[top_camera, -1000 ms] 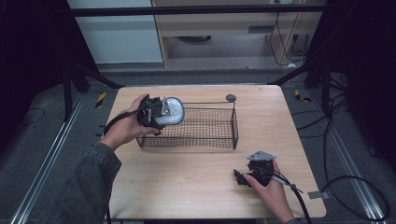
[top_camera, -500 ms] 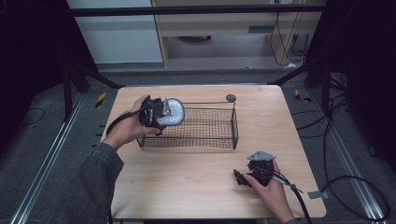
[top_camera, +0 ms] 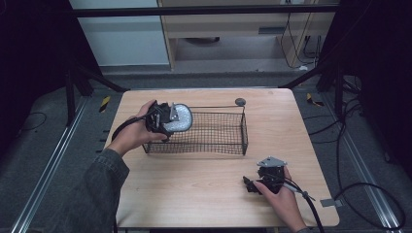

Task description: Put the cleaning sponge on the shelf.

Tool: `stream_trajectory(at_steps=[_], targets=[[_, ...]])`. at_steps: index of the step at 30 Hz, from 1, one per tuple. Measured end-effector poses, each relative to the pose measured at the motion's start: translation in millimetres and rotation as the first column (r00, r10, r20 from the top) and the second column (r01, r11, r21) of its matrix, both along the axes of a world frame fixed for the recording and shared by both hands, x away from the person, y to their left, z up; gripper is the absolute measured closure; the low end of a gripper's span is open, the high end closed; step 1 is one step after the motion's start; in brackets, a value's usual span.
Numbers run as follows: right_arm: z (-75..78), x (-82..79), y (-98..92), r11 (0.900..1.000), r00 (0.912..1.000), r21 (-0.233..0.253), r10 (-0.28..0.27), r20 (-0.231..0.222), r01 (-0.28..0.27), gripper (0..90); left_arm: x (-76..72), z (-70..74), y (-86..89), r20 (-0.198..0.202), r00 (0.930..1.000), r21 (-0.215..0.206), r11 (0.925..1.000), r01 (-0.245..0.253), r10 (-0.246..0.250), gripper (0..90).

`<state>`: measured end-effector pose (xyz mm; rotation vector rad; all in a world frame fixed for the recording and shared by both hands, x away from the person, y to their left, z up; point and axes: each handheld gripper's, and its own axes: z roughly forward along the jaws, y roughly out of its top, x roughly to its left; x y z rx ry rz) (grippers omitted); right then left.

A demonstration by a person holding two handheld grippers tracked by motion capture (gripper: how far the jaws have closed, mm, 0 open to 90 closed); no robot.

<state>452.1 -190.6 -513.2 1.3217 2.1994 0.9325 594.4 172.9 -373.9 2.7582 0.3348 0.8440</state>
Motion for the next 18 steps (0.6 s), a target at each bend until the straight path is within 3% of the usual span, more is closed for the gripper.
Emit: stream_trajectory(at_steps=[2, 5, 9, 18], targets=[[0.0, -0.1, 0.0, 1.0, 1.0, 0.001, 0.0, -0.001, 0.0, 0.4, 0.4, 0.0, 0.3, -0.004, 1.0, -0.006, 1.0, -0.003, 0.003, 8.1], [0.0, -0.1, 0.0, 1.0, 1.0, 0.001, 0.0, -0.001, 0.0, 0.4, 0.8, -0.3, 1.0, -0.041, 0.9991, -0.026, 0.9996, -0.014, 0.013, 5.1], [0.0, 0.0, -0.1, 1.0, 1.0, 0.0, 0.001, 0.0, -0.001, 0.3, 0.8, 2.9, 2.8, -0.037, 0.999, -0.067, 0.9974, -0.027, 0.024, 3.2], [0.0, 0.0, -0.1, 1.0, 1.0, 0.0, 0.001, 0.001, -0.001, 0.4, -2.6, 10.9, 5.3, -0.024, 0.9993, -0.109, 0.9936, -0.03, 0.027, 3.8]])
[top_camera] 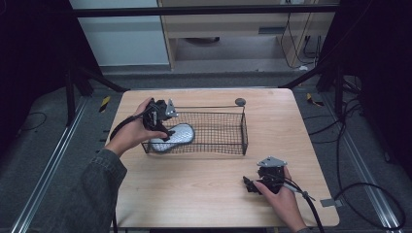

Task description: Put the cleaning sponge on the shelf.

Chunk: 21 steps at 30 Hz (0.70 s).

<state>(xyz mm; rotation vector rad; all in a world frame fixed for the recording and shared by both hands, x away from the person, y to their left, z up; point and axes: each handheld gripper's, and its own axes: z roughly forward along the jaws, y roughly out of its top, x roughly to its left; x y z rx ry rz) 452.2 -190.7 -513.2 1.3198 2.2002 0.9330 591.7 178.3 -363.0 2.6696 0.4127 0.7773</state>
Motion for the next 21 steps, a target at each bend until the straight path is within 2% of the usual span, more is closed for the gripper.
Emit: stream_trajectory(at_steps=[8, 12, 14, 16, 21], targets=[[0.0, -0.1, 0.2, 1.0, 1.0, 0.001, -0.002, -0.001, 0.002, 0.4, -7.2, 10.9, 2.9, 0.016, 0.9999, -0.036, 0.9993, -0.005, 0.006, 4.2], [0.0, 0.0, 0.0, 1.0, 1.0, 0.0, -0.001, 0.0, 0.001, 0.4, -9.9, 12.3, 2.8, 0.014, 0.9999, -0.049, 0.9988, -0.006, 0.006, 4.4], [0.0, 0.0, 0.0, 1.0, 1.0, 0.0, -0.001, -0.001, 0.001, 0.3, -12.0, 12.3, 2.4, 0.013, 0.9999, -0.07, 0.9975, -0.009, 0.009, 4.5], [0.0, -0.1, 0.0, 1.0, 1.0, 0.001, 0.0, -0.001, 0.0, 0.4, -13.3, 12.8, 1.8, 0.02, 0.9997, -0.065, 0.9978, -0.013, 0.014, 5.0], [0.1, -0.1, 0.1, 1.0, 1.0, 0.001, 0.0, -0.001, 0.0, 0.3, -17.2, 13.4, 1.5, 0.005, 0.9996, -0.096, 0.9951, -0.026, 0.026, 5.1]])
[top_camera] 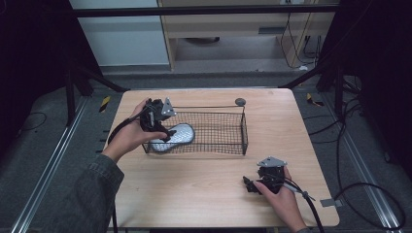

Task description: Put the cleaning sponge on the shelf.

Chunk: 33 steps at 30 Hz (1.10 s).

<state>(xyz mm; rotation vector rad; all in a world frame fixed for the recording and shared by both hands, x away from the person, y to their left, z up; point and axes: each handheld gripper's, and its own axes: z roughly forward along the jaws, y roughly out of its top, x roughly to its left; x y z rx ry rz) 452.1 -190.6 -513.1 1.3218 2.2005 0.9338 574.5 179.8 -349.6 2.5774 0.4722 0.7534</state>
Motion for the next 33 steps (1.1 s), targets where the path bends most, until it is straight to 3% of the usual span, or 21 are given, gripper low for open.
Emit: stream_trajectory(at_steps=[14, 18, 23, 33], targets=[[0.0, 0.0, 0.0, 1.0, 1.0, -0.001, 0.0, 0.0, 0.0, 0.4, -15.9, 2.2, -1.2, -0.009, 0.9992, -0.078, 0.9962, -0.04, 0.039, 5.0], [0.0, -0.1, 0.2, 1.0, 1.0, 0.0, -0.002, -0.001, 0.002, 0.4, -23.5, 6.3, 0.3, -0.015, 0.9973, -0.134, 0.9882, -0.073, 0.072, 4.9], [-0.1, 0.0, 0.0, 1.0, 1.0, -0.001, 0.0, 0.0, 0.0, 0.4, -30.4, 5.7, 0.1, -0.022, 0.9968, -0.135, 0.9877, -0.079, 0.077, 4.7], [0.0, -0.1, 0.2, 1.0, 1.0, 0.0, -0.002, -0.001, 0.002, 0.3, -45.5, -0.9, 2.7, -0.023, 0.9956, -0.179, 0.9795, -0.093, 0.091, 4.6]])
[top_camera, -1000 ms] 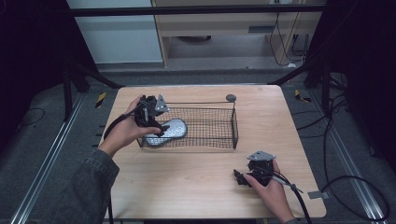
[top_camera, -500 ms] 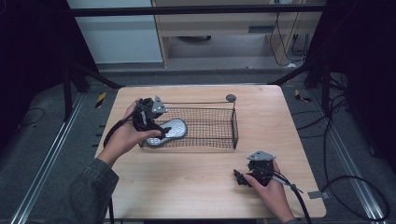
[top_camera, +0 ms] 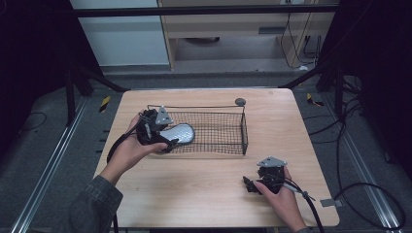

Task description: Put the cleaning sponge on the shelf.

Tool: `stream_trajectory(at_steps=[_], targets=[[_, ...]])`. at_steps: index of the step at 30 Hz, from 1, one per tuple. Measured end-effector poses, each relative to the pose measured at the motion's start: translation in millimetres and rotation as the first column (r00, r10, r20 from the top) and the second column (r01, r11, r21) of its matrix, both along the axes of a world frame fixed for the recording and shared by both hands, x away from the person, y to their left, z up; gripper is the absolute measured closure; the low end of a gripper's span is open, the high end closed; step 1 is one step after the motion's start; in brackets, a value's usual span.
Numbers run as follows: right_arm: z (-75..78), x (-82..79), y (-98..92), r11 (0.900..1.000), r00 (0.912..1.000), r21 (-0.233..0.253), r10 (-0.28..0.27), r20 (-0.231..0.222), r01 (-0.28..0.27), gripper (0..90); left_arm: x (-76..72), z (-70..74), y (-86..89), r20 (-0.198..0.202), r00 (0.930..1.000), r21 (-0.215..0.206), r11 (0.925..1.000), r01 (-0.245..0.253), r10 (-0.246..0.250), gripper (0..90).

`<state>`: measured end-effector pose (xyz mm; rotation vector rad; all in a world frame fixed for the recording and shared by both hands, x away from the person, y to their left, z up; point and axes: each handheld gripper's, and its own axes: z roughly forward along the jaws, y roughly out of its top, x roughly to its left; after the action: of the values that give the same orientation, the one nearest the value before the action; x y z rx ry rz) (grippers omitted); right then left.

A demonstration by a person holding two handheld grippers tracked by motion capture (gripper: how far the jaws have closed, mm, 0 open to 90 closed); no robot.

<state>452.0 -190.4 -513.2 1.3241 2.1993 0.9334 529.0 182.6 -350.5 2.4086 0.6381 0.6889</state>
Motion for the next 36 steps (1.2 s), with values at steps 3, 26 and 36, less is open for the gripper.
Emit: stream_trajectory(at_steps=[3, 26, 36], targets=[[0.0, 0.1, -0.1, 1.0, 1.0, -0.001, 0.001, 0.001, -0.001, 0.4, -3.7, -2.8, 2.5, 0.001, 1.0, -0.015, 0.9999, -0.004, 0.004, 4.4], [-0.1, -0.1, 0.1, 1.0, 1.0, -0.001, -0.001, 0.001, 0.001, 0.4, -41.9, -9.5, 38.3, 0.011, 0.9953, -0.085, 0.9918, -0.095, 0.097, 2.8], [-0.2, -0.5, 0.0, 1.0, 1.0, 0.0, 0.0, 0.003, 0.0, 0.4, -53.6, -24.0, 64.0, -0.029, 0.9849, -0.113, 0.9784, -0.173, 0.171, 2.9]])
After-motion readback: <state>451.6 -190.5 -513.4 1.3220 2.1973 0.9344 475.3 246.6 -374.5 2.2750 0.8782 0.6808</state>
